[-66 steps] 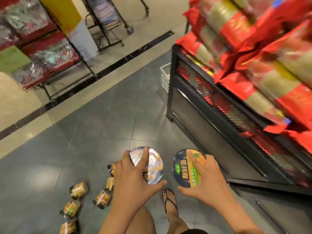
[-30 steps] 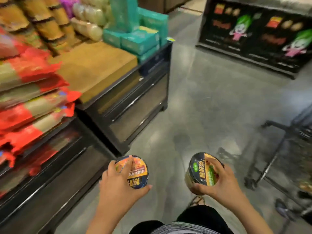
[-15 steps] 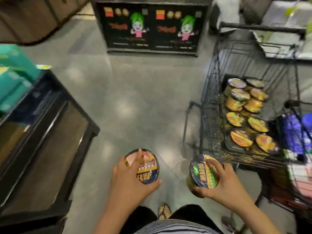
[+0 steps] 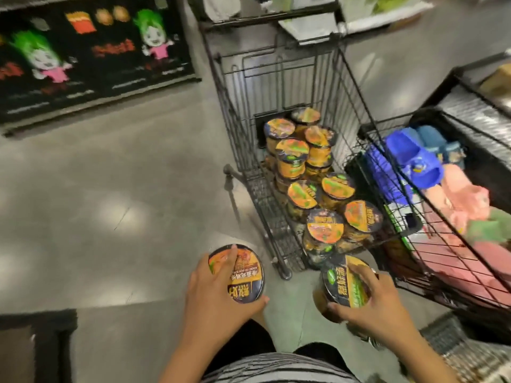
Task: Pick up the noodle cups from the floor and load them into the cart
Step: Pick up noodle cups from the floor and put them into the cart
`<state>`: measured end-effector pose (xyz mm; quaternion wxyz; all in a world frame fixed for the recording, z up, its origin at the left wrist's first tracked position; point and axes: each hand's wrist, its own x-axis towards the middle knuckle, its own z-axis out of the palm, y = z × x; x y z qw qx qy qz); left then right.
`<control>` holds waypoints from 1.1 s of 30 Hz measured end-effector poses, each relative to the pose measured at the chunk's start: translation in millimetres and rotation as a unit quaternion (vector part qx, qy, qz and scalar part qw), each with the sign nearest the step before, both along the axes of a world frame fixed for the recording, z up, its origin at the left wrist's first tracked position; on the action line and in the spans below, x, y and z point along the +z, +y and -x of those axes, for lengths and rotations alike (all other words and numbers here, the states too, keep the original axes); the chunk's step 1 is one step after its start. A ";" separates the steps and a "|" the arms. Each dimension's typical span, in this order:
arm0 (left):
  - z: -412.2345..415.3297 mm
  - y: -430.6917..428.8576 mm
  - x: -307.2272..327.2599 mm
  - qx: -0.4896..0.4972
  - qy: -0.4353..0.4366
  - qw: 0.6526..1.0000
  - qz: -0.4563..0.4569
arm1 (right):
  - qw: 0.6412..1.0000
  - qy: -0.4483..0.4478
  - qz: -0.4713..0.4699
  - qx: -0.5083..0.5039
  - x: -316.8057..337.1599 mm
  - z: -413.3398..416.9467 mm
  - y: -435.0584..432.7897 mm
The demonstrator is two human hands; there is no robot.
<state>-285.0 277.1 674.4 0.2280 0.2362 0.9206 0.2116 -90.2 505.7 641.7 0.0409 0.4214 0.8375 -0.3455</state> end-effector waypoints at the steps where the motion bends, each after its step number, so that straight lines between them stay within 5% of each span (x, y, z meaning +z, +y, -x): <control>1: 19.9 16.0 1.8 -0.019 0.000 1.000 0.001 | 1.000 0.001 -0.008 -0.021 3.0 10.7 8.3; 10: 153.7 160.9 12.3 -0.199 -0.001 0.979 -0.048 | 0.975 0.026 -0.048 -0.215 15.7 96.5 88.7; 16: 171.0 247.5 -15.1 -0.227 -0.047 0.972 -0.048 | 0.946 0.084 0.025 -0.312 -12.6 121.3 156.1; 22: 156.1 300.1 -66.8 -0.159 -0.064 0.985 -0.005 | 0.975 0.082 0.019 -0.203 -47.1 157.0 237.3; 26: 135.5 321.9 -95.6 -0.116 -0.041 0.992 0.020 | 0.997 0.002 0.005 -0.073 -72.4 181.5 284.1; 33: 110.8 344.4 -138.6 -0.057 -0.034 0.993 0.100 | 0.997 -0.034 -0.016 0.074 -105.8 203.4 314.9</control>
